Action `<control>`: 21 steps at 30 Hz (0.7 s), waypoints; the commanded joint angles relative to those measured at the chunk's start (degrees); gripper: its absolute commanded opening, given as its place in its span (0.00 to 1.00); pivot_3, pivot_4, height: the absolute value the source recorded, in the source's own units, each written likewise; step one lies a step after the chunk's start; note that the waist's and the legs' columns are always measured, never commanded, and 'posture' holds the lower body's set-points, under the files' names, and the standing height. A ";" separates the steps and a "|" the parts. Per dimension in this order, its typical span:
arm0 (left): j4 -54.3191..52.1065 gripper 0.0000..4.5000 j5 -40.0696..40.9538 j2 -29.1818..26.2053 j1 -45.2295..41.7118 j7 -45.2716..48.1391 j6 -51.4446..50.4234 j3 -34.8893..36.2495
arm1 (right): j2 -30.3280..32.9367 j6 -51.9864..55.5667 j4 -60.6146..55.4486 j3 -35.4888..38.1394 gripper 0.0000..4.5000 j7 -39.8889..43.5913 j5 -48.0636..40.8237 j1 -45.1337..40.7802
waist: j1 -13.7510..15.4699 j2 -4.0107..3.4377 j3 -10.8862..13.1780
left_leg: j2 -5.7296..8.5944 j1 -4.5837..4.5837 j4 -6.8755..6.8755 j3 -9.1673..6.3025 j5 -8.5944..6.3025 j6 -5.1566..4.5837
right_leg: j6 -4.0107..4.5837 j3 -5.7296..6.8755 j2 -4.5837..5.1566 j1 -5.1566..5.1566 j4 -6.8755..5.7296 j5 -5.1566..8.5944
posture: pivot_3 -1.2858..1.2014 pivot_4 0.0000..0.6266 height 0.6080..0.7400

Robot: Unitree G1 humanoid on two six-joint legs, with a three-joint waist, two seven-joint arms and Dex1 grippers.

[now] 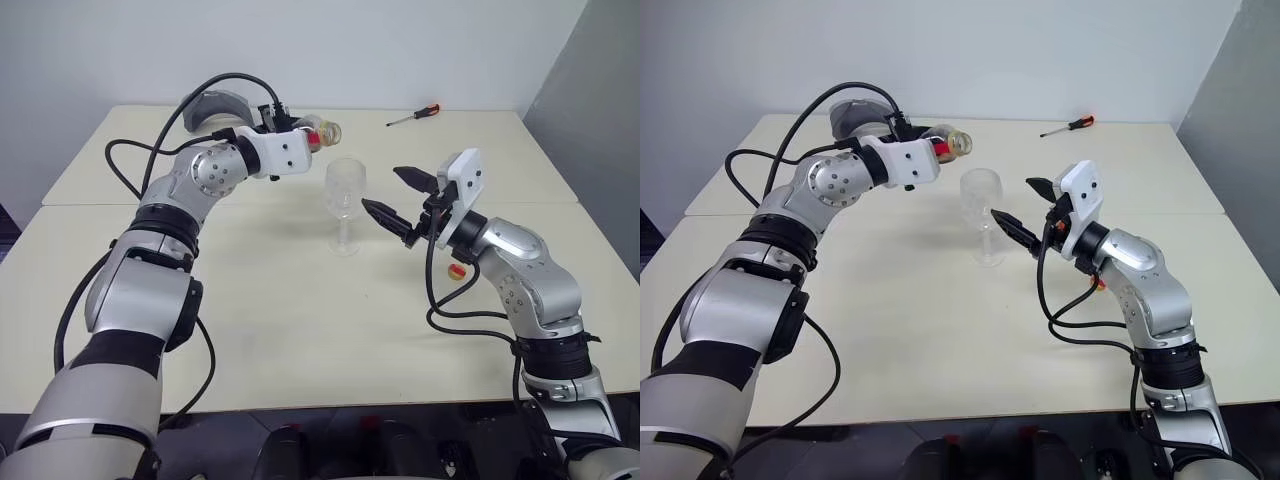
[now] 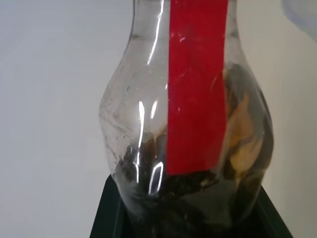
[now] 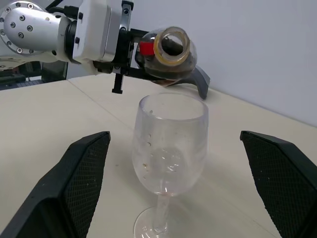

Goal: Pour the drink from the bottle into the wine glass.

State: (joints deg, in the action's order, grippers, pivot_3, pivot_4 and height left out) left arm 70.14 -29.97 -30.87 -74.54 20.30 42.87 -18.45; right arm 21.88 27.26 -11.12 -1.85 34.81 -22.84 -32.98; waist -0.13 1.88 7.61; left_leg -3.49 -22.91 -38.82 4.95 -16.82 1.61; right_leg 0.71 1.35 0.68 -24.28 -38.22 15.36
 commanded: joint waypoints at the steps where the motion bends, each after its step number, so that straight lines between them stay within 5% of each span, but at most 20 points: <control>1: -0.91 0.23 -1.20 -1.40 -3.21 -2.54 1.95 -0.76 | -0.11 -1.68 -1.39 1.34 1.00 -0.13 -0.11 -0.52 | 0.00 0.00 0.00 | 0.00 0.00 0.00 0.01 0.00 0.00 | 0.00 -0.01 0.00 0.00 0.00 0.00 | 0.52 0.24 1.00; 21: 0.16 0.23 -6.86 -3.16 -5.33 -8.14 4.84 -4.91 | -0.73 -2.49 -0.69 1.02 1.00 -0.33 0.49 -0.28 | -0.01 0.00 0.00 | 0.01 0.02 -0.05 0.06 0.00 0.00 | -0.03 -0.08 0.00 -0.11 -0.43 0.03 | 0.52 0.24 1.00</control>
State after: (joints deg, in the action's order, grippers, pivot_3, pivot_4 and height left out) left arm 70.84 -37.15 -32.81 -76.96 13.78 46.88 -23.72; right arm 21.38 26.55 -10.83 -1.80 34.75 -22.51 -32.93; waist -0.13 1.88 7.61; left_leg -3.48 -22.89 -38.87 5.02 -16.82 1.62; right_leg 0.68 1.26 0.68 -24.39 -38.68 15.39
